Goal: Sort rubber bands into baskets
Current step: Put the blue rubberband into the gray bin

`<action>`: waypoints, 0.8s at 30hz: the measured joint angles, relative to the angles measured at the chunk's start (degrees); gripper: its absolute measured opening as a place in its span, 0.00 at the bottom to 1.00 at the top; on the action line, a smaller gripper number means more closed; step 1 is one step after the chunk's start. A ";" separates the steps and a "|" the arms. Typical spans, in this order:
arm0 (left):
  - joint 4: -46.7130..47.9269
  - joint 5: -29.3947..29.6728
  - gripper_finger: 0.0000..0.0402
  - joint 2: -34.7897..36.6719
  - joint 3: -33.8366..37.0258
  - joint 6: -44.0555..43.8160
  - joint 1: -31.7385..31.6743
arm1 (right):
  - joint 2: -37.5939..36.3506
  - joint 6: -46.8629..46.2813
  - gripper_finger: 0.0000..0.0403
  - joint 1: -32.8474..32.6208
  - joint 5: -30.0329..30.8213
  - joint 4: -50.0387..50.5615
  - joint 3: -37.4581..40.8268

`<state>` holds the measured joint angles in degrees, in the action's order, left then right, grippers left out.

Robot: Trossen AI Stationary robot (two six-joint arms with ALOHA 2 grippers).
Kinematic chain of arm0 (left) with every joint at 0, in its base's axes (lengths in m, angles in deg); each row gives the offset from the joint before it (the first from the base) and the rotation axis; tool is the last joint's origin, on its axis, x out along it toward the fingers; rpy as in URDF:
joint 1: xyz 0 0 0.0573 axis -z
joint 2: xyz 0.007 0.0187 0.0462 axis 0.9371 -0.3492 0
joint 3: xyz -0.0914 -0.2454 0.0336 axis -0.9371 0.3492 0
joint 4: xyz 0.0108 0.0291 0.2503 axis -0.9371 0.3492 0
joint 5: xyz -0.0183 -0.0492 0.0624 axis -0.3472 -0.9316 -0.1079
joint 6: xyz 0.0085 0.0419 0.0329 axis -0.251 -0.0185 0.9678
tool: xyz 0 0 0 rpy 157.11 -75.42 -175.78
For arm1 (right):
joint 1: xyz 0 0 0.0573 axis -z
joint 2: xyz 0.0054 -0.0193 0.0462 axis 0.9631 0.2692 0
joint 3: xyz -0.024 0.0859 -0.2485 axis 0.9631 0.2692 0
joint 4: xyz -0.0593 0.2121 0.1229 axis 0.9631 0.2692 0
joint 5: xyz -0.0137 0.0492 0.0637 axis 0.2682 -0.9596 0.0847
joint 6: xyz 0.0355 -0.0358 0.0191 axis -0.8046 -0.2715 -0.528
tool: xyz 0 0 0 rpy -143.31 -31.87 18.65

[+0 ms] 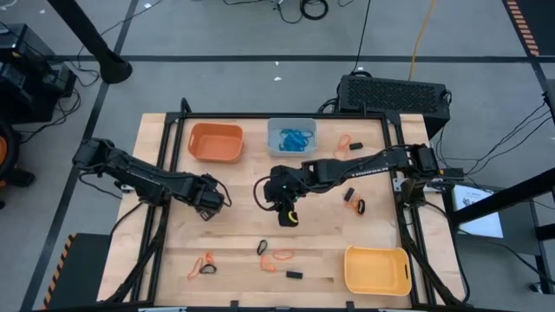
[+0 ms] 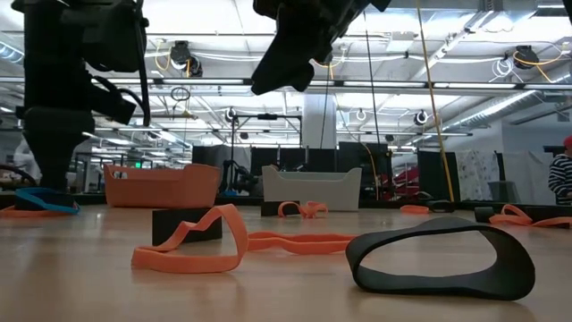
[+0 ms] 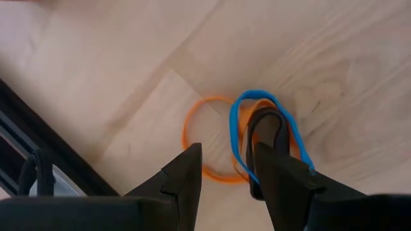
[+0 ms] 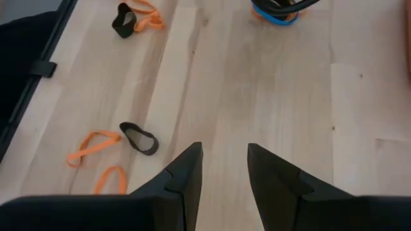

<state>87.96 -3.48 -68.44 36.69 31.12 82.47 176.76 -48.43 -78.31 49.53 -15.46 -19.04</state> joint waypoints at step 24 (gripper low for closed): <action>-6.35 -1.98 0.14 0.00 7.45 2.89 0.02 | 0.00 0.38 0.29 -0.08 2.97 -0.01 0.04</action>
<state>81.61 -5.47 -68.44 44.13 34.00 82.49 176.76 -48.04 -78.39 52.50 -15.47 -19.00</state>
